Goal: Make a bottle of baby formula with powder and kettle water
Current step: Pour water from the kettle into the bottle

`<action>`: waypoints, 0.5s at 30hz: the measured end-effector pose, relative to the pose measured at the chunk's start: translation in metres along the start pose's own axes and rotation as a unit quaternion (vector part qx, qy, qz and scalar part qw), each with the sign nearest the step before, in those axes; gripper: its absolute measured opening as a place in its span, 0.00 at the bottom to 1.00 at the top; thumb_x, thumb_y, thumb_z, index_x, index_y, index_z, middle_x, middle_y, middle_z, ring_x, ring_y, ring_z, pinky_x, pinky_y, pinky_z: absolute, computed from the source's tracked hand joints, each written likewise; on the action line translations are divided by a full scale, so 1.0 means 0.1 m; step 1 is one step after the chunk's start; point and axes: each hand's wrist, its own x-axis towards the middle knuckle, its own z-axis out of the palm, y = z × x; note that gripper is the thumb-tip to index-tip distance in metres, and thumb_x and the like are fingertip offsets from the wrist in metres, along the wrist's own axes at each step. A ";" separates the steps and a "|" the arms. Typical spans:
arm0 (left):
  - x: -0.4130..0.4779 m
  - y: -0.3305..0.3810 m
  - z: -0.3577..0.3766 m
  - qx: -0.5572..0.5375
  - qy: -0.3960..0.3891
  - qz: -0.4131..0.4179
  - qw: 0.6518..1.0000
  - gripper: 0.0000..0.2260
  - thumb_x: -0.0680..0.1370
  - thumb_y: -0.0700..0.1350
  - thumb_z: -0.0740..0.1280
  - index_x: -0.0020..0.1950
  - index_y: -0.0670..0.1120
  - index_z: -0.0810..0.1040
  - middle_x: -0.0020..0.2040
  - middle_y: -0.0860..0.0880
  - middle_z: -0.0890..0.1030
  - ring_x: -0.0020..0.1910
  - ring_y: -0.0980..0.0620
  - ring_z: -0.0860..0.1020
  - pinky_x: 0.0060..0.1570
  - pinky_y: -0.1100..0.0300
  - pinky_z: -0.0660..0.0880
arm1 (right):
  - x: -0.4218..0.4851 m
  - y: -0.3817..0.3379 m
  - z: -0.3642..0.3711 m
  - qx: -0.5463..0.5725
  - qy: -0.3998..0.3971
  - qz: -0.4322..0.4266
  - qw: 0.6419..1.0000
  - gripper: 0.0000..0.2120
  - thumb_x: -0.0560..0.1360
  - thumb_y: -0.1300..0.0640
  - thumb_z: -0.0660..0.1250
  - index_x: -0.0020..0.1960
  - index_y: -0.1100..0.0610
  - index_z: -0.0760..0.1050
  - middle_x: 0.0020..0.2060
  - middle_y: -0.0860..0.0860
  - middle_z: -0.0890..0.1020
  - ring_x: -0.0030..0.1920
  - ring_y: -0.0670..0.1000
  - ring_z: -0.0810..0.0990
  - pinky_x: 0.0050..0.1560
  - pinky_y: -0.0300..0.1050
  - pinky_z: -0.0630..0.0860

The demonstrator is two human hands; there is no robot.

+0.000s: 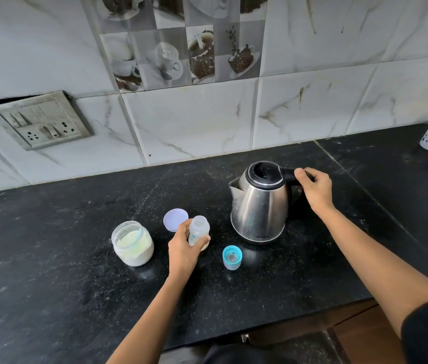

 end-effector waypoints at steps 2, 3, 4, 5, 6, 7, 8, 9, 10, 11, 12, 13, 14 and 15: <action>0.00 -0.01 0.01 0.000 0.001 0.000 1.000 0.22 0.70 0.44 0.76 0.62 0.51 0.74 0.52 0.57 0.79 0.51 0.60 0.76 0.47 0.73 0.67 | 0.02 0.00 -0.02 -0.017 -0.017 0.000 1.000 0.19 0.76 0.49 0.66 0.29 0.52 0.70 0.22 0.42 0.71 0.28 0.41 0.67 0.35 0.38 0.64; 0.00 -0.02 0.01 0.000 0.002 0.001 1.000 0.22 0.70 0.44 0.76 0.62 0.51 0.74 0.53 0.56 0.79 0.51 0.60 0.77 0.48 0.72 0.68 | 0.02 -0.01 -0.03 -0.023 -0.025 0.000 0.999 0.17 0.75 0.44 0.64 0.32 0.53 0.73 0.25 0.43 0.72 0.30 0.41 0.69 0.37 0.39 0.65; -0.01 -0.03 0.01 -0.001 0.004 0.000 1.000 0.22 0.70 0.44 0.76 0.61 0.51 0.74 0.53 0.56 0.80 0.51 0.60 0.77 0.48 0.72 0.68 | 0.04 -0.01 -0.04 -0.033 -0.032 -0.001 0.999 0.18 0.73 0.41 0.63 0.35 0.54 0.76 0.29 0.45 0.75 0.33 0.42 0.70 0.38 0.39 0.67; -0.02 -0.03 0.01 -0.002 0.007 -0.001 1.000 0.22 0.70 0.44 0.76 0.61 0.51 0.74 0.53 0.56 0.80 0.51 0.61 0.77 0.48 0.74 0.67 | 0.05 -0.01 -0.06 -0.048 -0.035 -0.002 0.998 0.19 0.73 0.39 0.62 0.39 0.55 0.78 0.32 0.48 0.77 0.35 0.43 0.73 0.41 0.39 0.68; -0.02 -0.04 0.02 -0.006 0.010 -0.001 1.000 0.22 0.70 0.44 0.76 0.61 0.51 0.74 0.53 0.57 0.79 0.51 0.63 0.76 0.47 0.75 0.67 | 0.06 -0.03 -0.07 -0.065 -0.037 -0.001 0.997 0.19 0.74 0.40 0.62 0.42 0.55 0.79 0.36 0.49 0.80 0.40 0.45 0.76 0.44 0.38 0.68; -0.04 -0.04 0.02 -0.011 0.012 -0.002 1.000 0.22 0.70 0.43 0.76 0.61 0.51 0.74 0.53 0.57 0.79 0.50 0.64 0.76 0.46 0.77 0.67 | 0.07 -0.03 -0.08 -0.080 -0.037 0.002 0.996 0.17 0.76 0.42 0.63 0.46 0.55 0.80 0.41 0.50 0.81 0.45 0.47 0.77 0.48 0.39 0.69; -0.04 -0.05 0.02 -0.016 0.014 -0.003 1.000 0.21 0.70 0.43 0.76 0.60 0.51 0.74 0.53 0.57 0.79 0.50 0.64 0.76 0.46 0.77 0.67 | 0.08 -0.03 -0.09 -0.096 -0.033 0.002 0.995 0.16 0.77 0.44 0.64 0.49 0.56 0.80 0.44 0.51 0.81 0.49 0.49 0.78 0.51 0.40 0.68; -0.05 -0.06 0.02 -0.019 0.016 -0.004 1.000 0.21 0.70 0.43 0.76 0.61 0.51 0.74 0.53 0.57 0.79 0.51 0.63 0.76 0.46 0.77 0.67 | 0.08 -0.03 -0.10 -0.115 -0.025 -0.004 0.993 0.16 0.77 0.45 0.64 0.51 0.57 0.80 0.46 0.51 0.81 0.52 0.50 0.77 0.53 0.41 0.68; -0.06 -0.07 0.02 -0.021 0.017 -0.007 1.000 0.22 0.70 0.43 0.76 0.61 0.51 0.74 0.53 0.56 0.79 0.51 0.62 0.76 0.47 0.76 0.67 | 0.07 -0.05 -0.10 -0.134 -0.011 -0.015 0.991 0.17 0.76 0.45 0.65 0.52 0.58 0.79 0.48 0.52 0.80 0.53 0.51 0.77 0.54 0.41 0.68; -0.06 -0.08 0.02 -0.025 0.017 -0.010 0.999 0.22 0.70 0.43 0.76 0.61 0.51 0.74 0.54 0.56 0.79 0.52 0.61 0.76 0.48 0.75 0.67 | 0.03 -0.08 -0.10 -0.155 0.014 -0.025 0.988 0.18 0.76 0.45 0.66 0.54 0.59 0.78 0.50 0.54 0.80 0.54 0.53 0.76 0.55 0.41 0.68; -0.06 -0.09 0.02 -0.030 0.017 -0.014 0.999 0.22 0.70 0.43 0.76 0.62 0.50 0.74 0.54 0.56 0.79 0.52 0.60 0.76 0.49 0.74 0.67 | -0.03 -0.11 -0.09 -0.181 0.043 -0.041 0.982 0.18 0.75 0.46 0.67 0.55 0.59 0.77 0.52 0.56 0.78 0.56 0.55 0.73 0.56 0.38 0.65; -0.07 -0.10 0.02 -0.035 0.017 -0.017 0.999 0.23 0.70 0.43 0.76 0.62 0.50 0.74 0.54 0.55 0.79 0.53 0.60 0.76 0.50 0.73 0.66 | -0.13 -0.16 -0.06 -0.210 0.075 -0.083 0.971 0.16 0.75 0.49 0.68 0.56 0.60 0.76 0.53 0.59 0.76 0.57 0.57 0.71 0.56 0.36 0.62; -0.07 -0.11 0.01 -0.039 0.017 -0.020 0.999 0.23 0.70 0.43 0.75 0.63 0.50 0.73 0.55 0.55 0.79 0.53 0.60 0.76 0.51 0.72 0.67 | -0.25 -0.23 -0.02 -0.233 0.094 -0.151 0.956 0.14 0.74 0.53 0.69 0.55 0.61 0.76 0.53 0.60 0.74 0.56 0.59 0.70 0.56 0.36 0.61; -0.08 -0.12 0.01 -0.043 0.018 -0.021 0.999 0.24 0.71 0.44 0.76 0.64 0.49 0.73 0.55 0.55 0.78 0.54 0.60 0.75 0.51 0.72 0.67 | -0.39 -0.29 0.05 -0.244 0.092 -0.224 0.939 0.12 0.73 0.57 0.70 0.54 0.62 0.77 0.51 0.61 0.74 0.55 0.59 0.71 0.56 0.37 0.63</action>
